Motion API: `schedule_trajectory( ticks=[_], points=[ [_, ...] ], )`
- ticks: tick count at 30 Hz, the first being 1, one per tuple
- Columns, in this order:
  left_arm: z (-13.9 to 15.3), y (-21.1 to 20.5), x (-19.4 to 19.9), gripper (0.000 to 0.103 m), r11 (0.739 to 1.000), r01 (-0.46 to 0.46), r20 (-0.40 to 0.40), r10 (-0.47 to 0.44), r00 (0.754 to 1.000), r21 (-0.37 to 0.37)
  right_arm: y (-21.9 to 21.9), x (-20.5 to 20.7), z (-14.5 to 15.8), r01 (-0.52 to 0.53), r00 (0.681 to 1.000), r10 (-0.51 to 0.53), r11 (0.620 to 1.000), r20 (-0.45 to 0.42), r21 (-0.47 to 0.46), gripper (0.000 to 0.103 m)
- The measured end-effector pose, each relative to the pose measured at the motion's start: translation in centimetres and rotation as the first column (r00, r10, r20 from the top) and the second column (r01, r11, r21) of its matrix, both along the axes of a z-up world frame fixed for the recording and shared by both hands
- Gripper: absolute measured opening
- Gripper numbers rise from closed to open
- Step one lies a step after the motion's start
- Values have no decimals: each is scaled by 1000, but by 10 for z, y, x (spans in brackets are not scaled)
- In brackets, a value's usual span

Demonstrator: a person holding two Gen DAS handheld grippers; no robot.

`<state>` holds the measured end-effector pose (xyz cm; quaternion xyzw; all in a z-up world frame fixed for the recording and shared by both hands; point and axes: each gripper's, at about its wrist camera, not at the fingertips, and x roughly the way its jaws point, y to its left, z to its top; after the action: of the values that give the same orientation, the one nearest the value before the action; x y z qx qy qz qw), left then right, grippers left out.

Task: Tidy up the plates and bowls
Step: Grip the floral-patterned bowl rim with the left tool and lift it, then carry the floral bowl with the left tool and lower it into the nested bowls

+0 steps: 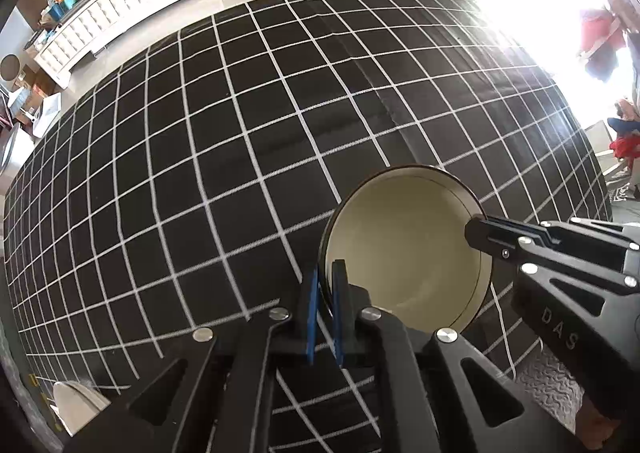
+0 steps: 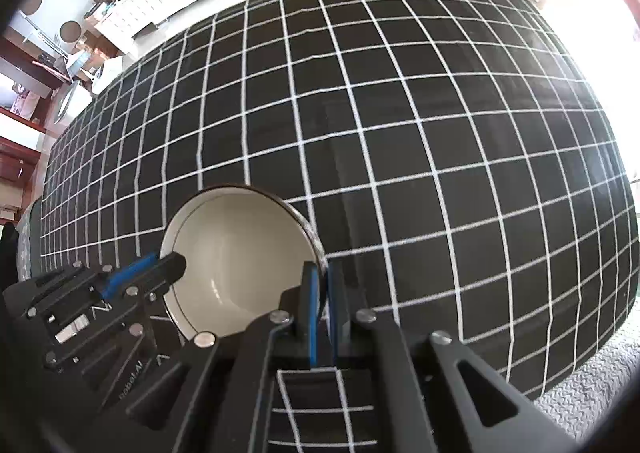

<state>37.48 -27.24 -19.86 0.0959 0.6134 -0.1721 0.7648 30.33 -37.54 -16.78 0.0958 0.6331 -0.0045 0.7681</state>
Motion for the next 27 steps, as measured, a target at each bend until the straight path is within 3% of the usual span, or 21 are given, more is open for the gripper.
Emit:
schedule_trajectory(
  ticks=[10,17,27],
  points=[
    [49,46,-45,5,998,-43,60,45,997,-35,44,-38,46,-25,999,25,1000,47,13,7],
    [84,94,-73,5,995,-94,100,97,990,-29,103,-61,70,-90,992,89,996,91,10,7],
    [87,184,-116,5,981,-190,95,192,977,-28,176,-78,59,-187,980,184,981,74,43,7]
  ],
)
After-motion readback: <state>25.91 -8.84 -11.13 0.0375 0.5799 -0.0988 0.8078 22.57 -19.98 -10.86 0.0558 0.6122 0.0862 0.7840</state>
